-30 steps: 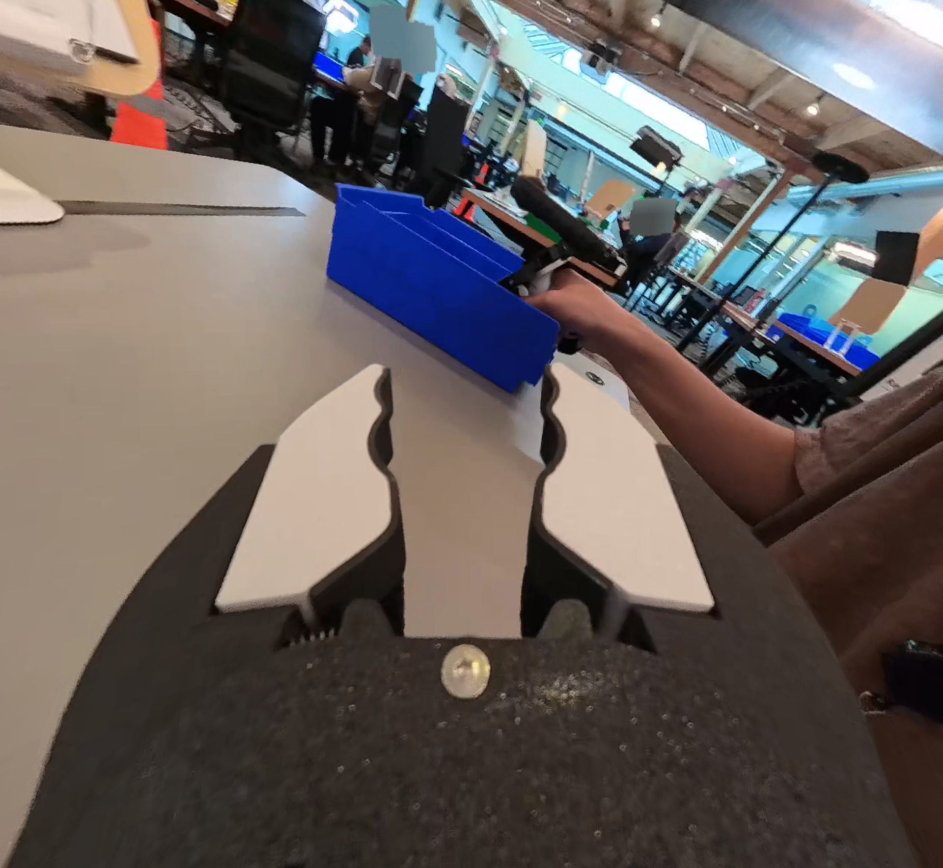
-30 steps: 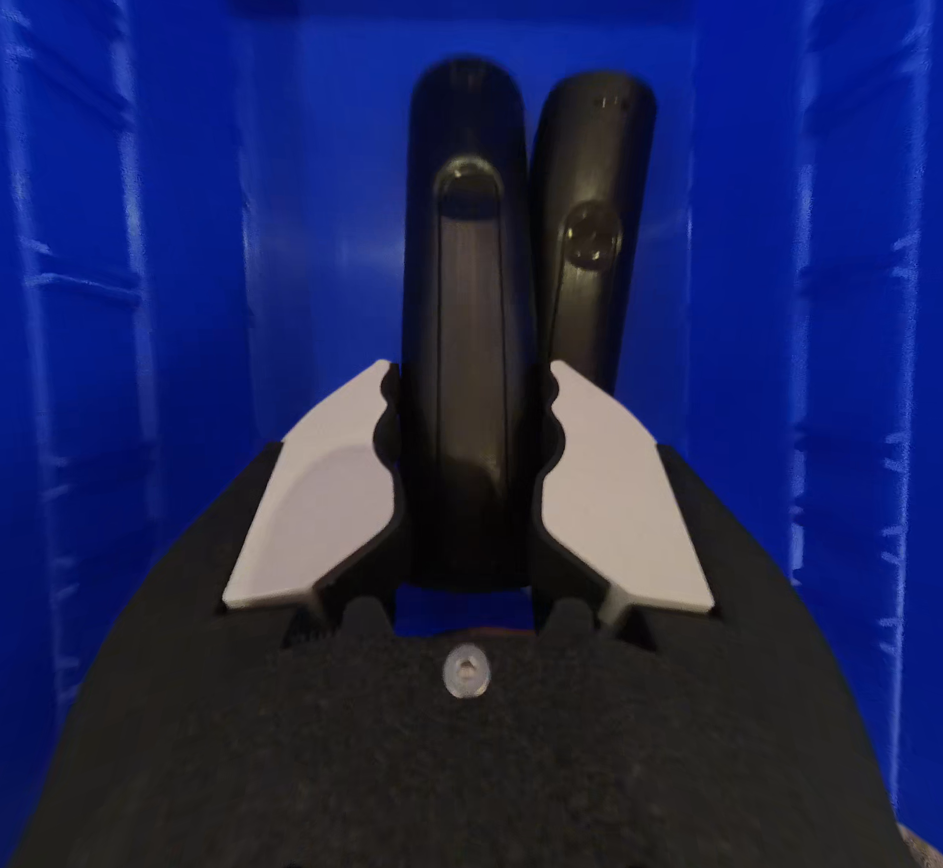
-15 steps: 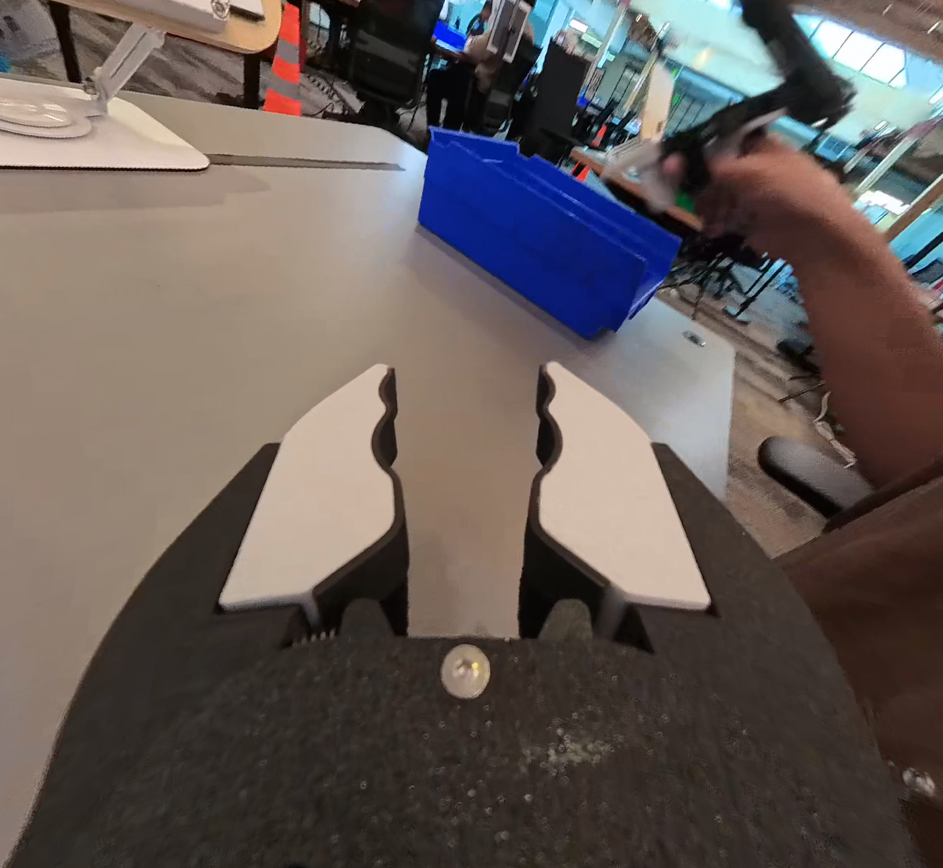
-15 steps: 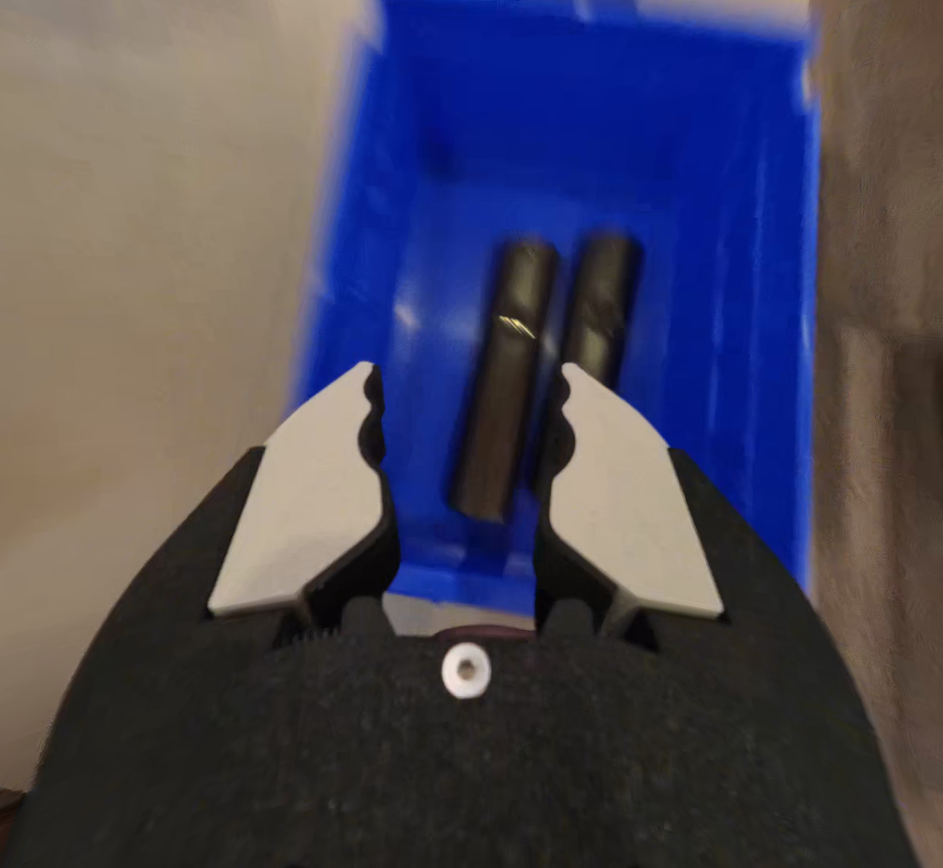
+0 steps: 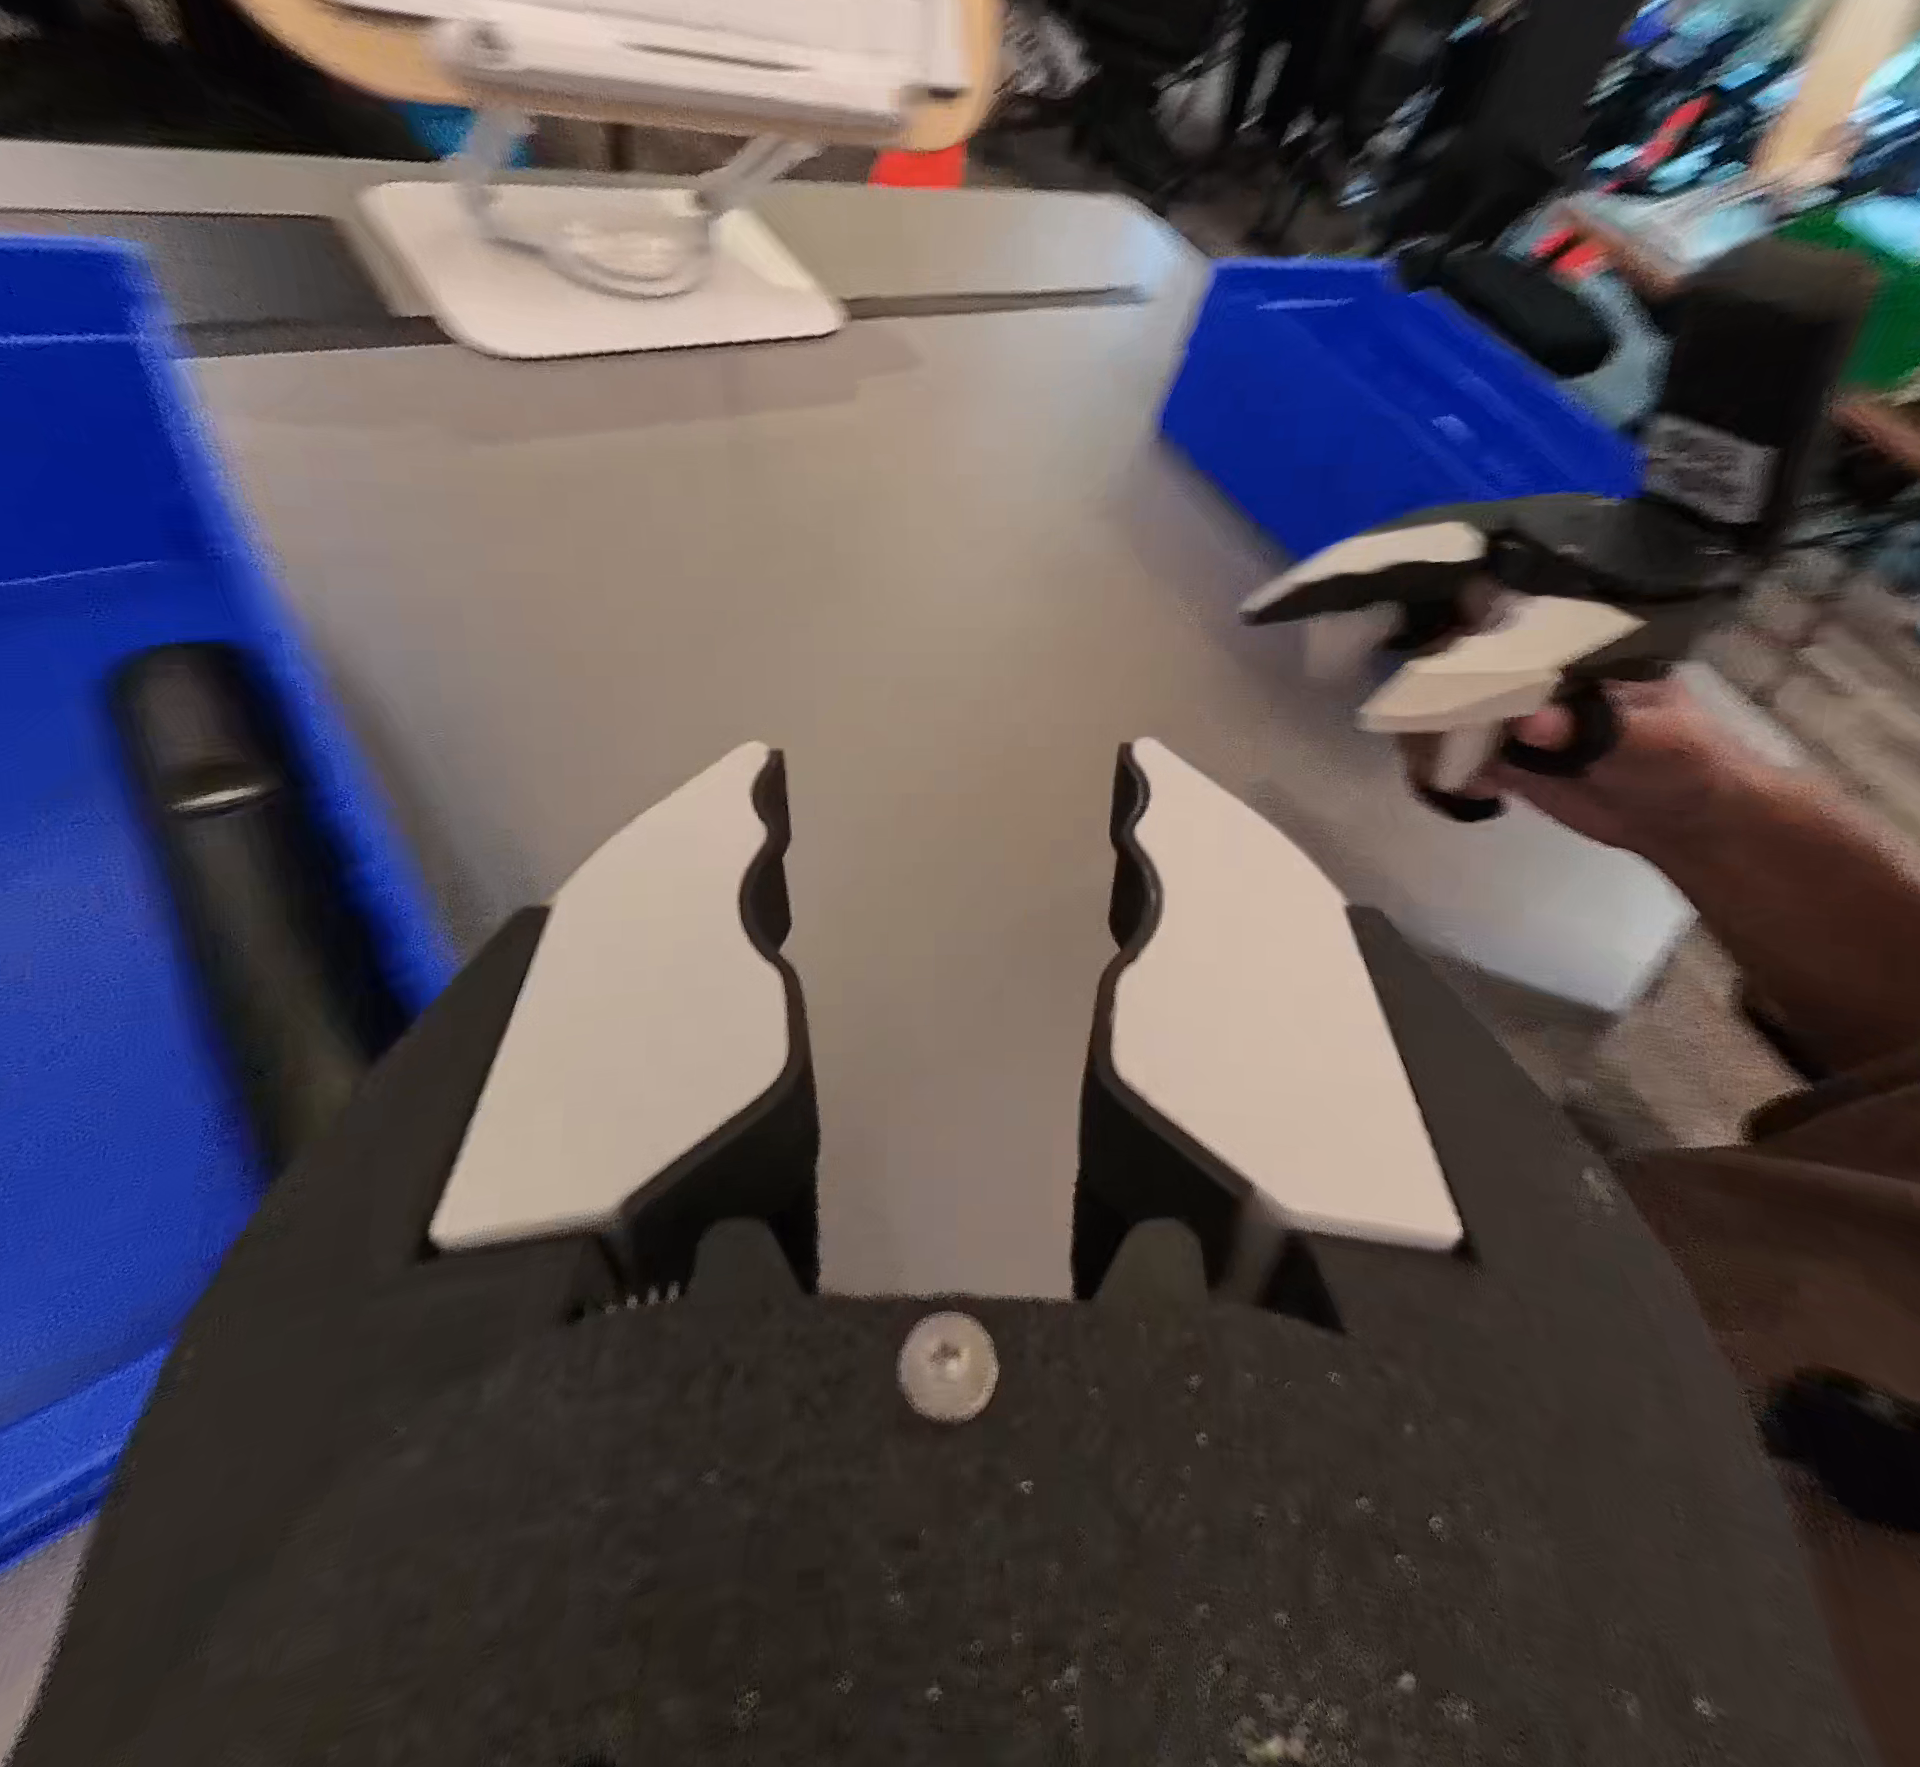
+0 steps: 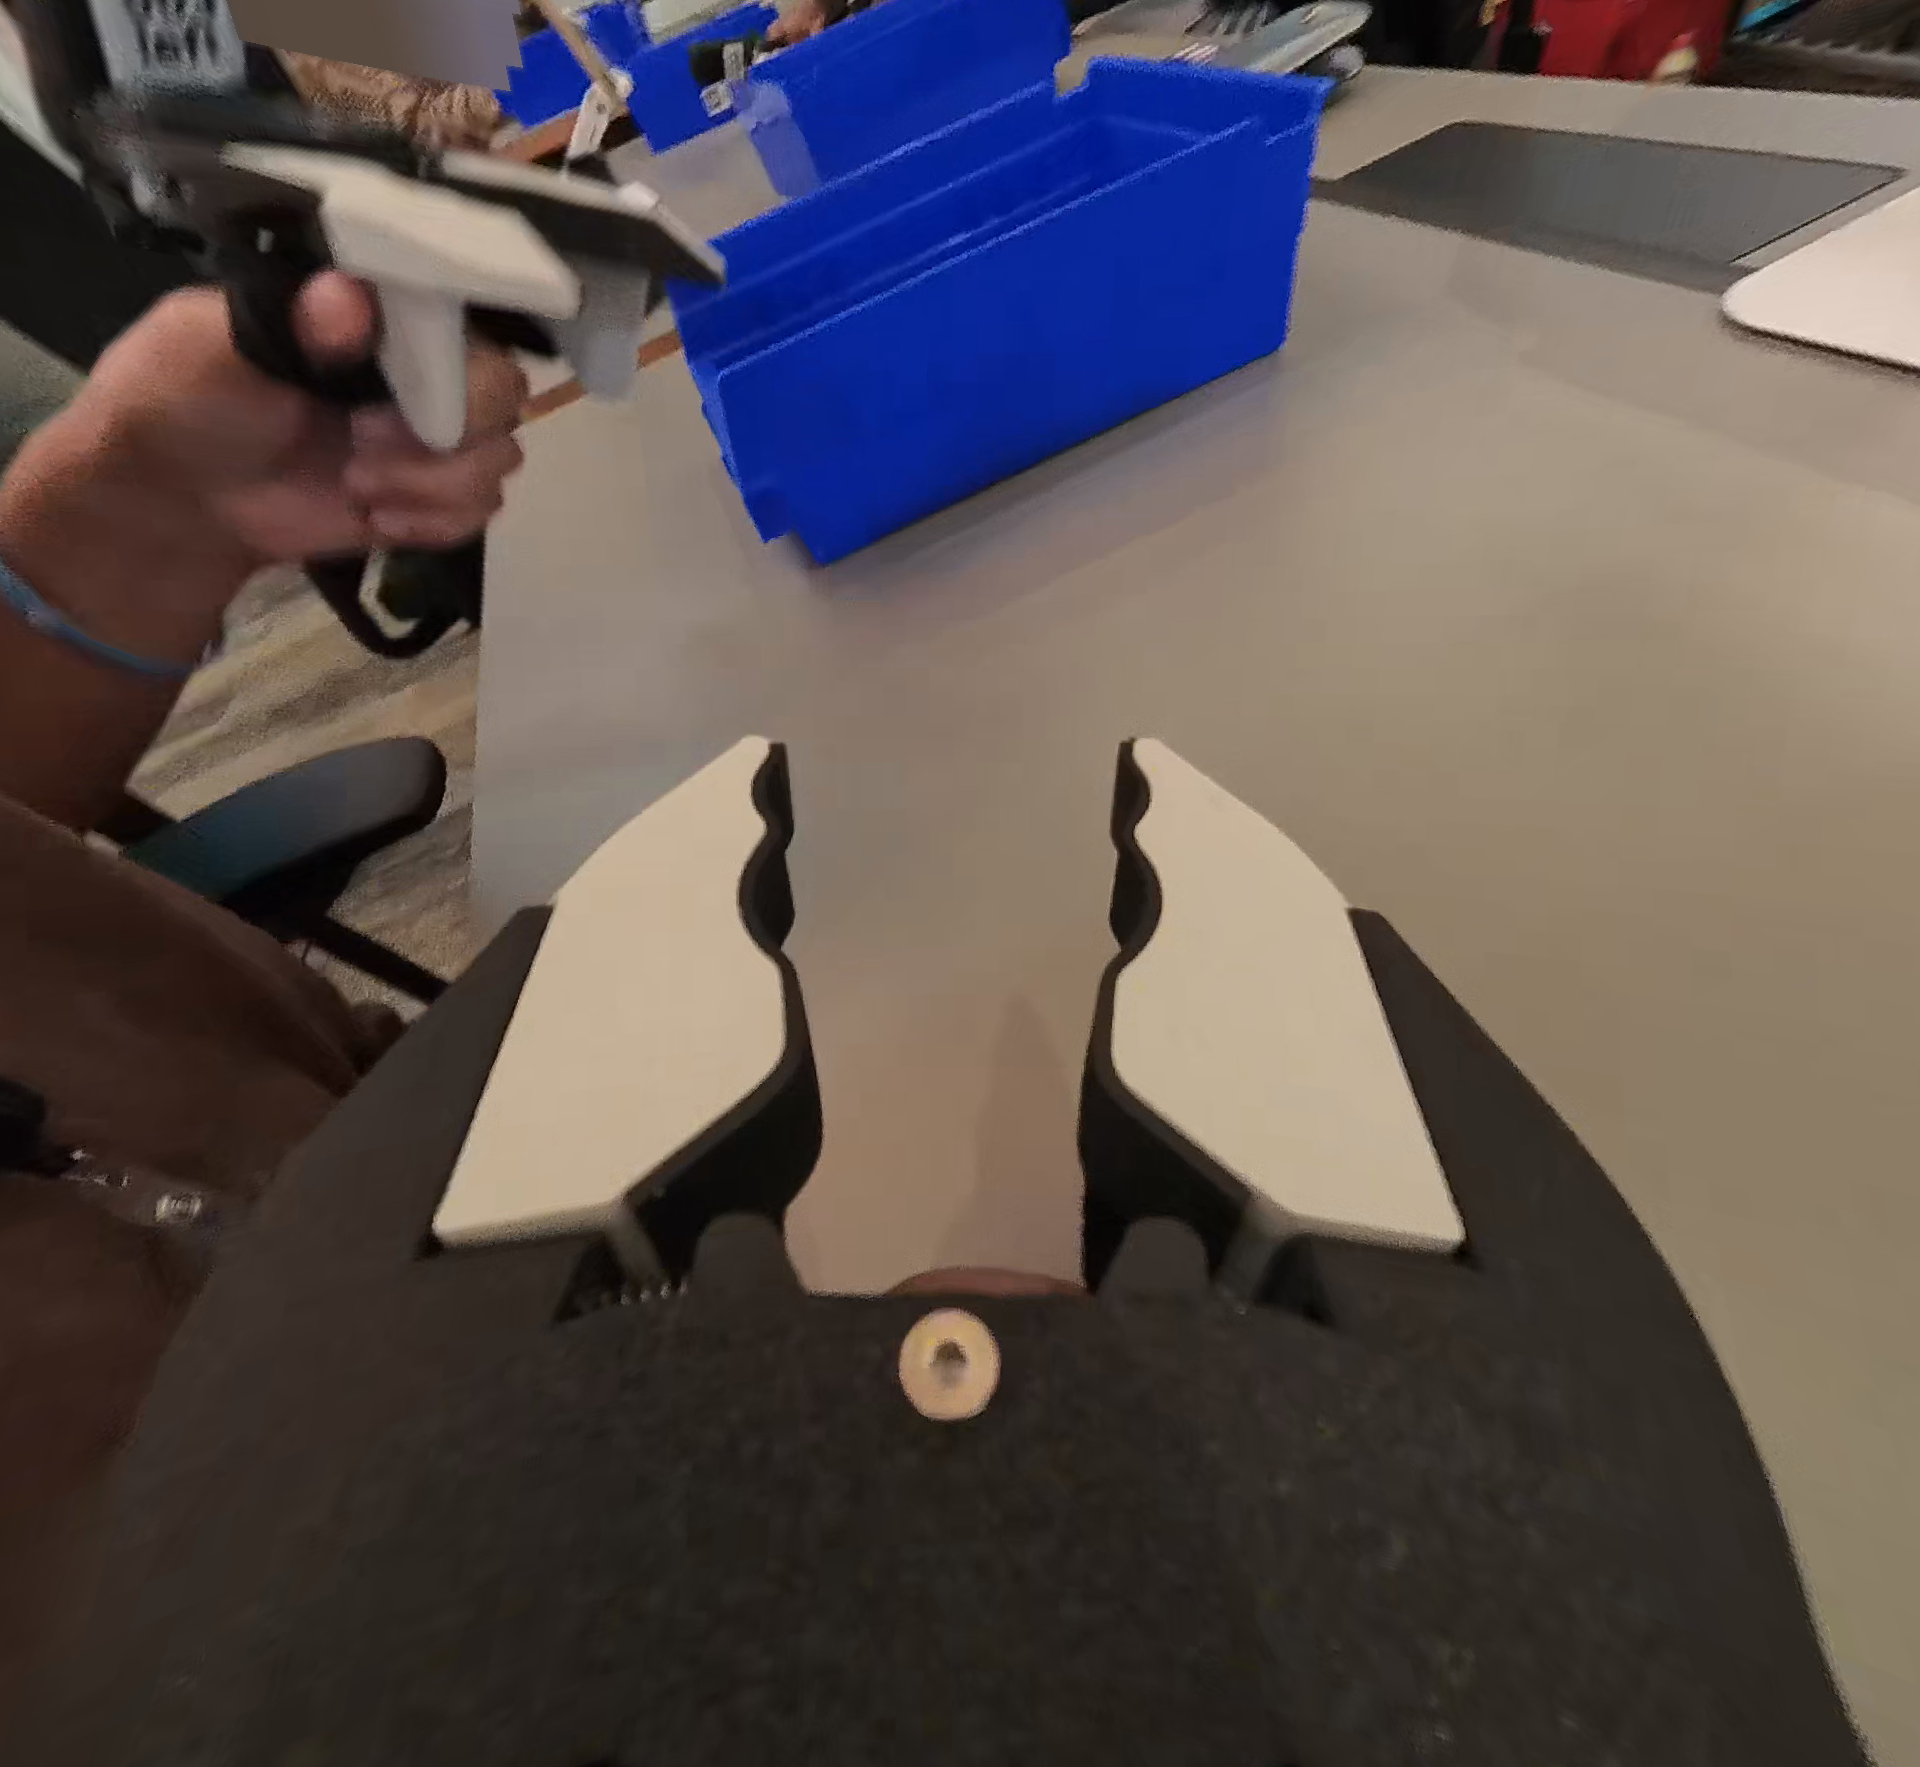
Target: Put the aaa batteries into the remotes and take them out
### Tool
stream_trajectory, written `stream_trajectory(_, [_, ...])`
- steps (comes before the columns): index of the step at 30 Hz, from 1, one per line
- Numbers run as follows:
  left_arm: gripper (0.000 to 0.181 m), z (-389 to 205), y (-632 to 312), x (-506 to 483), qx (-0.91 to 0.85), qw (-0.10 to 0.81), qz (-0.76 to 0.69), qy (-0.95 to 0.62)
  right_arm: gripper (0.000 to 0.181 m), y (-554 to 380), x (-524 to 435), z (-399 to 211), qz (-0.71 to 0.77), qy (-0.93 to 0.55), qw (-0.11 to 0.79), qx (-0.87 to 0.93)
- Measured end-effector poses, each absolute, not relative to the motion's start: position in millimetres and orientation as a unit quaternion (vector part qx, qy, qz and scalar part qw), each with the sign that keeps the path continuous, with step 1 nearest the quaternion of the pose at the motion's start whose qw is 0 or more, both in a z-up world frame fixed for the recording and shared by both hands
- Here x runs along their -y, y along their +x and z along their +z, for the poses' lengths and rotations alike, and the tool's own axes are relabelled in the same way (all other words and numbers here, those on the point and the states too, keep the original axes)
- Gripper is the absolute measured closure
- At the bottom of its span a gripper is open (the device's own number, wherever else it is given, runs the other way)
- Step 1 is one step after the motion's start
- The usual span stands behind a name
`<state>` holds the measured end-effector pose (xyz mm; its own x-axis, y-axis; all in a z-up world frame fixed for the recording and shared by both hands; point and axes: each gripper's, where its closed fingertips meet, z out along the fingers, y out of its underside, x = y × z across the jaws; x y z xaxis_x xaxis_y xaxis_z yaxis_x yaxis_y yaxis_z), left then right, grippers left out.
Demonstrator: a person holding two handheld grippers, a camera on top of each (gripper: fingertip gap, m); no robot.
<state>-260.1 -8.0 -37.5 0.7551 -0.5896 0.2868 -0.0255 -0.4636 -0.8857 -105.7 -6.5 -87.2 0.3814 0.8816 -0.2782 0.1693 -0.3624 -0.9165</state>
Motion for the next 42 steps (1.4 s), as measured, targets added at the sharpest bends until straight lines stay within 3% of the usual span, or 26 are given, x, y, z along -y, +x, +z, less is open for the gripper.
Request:
stream_trajectory(7, [0.113, -71, -381, -67, -0.150, 0.407, -0.092, -0.896, 0.124, -112, 15, -102, 0.367, -0.706, 0.423, 0.434])
stream_trajectory(12, [0.100, -145, -396, -95, -0.143, 0.262, -0.102, -0.949, 0.124, -111, 18, -100, 0.378, -0.704, 0.424, 0.427])
stream_trajectory(17, [0.098, -185, -399, -105, -0.149, 0.195, -0.090, -0.965, 0.125, -109, 14, -98, 0.390, -0.708, 0.417, 0.416])
stream_trajectory(20, [0.078, -187, -411, -111, -0.142, 0.193, -0.059, -0.969, 0.125, -110, 13, -97, 0.394, -0.710, 0.412, 0.414])
stream_trajectory(23, [0.078, -186, -418, -109, -0.139, 0.183, -0.046, -0.972, 0.125, -113, 13, -98, 0.389, -0.712, 0.408, 0.418])
stream_trajectory(25, [0.080, -182, -430, -108, -0.138, 0.179, -0.012, -0.974, 0.125, -115, 13, -101, 0.383, -0.715, 0.405, 0.422])
stream_trajectory(30, [0.112, -176, -435, -102, -0.170, 0.188, 0.019, -0.967, 0.125, -118, 15, -105, 0.377, -0.720, 0.396, 0.428])
stream_trajectory(36, [0.110, -195, -430, -96, -0.199, 0.151, -0.029, -0.968, 0.126, -122, 18, -107, 0.384, -0.721, 0.387, 0.429])
stream_trajectory(38, [0.134, -194, -424, -96, -0.221, 0.153, -0.030, -0.963, 0.126, -122, 18, -107, 0.382, -0.721, 0.387, 0.429])
stream_trajectory(42, [0.134, -192, -423, -99, -0.227, 0.160, -0.026, -0.960, 0.126, -121, 19, -103, 0.387, -0.719, 0.390, 0.425])
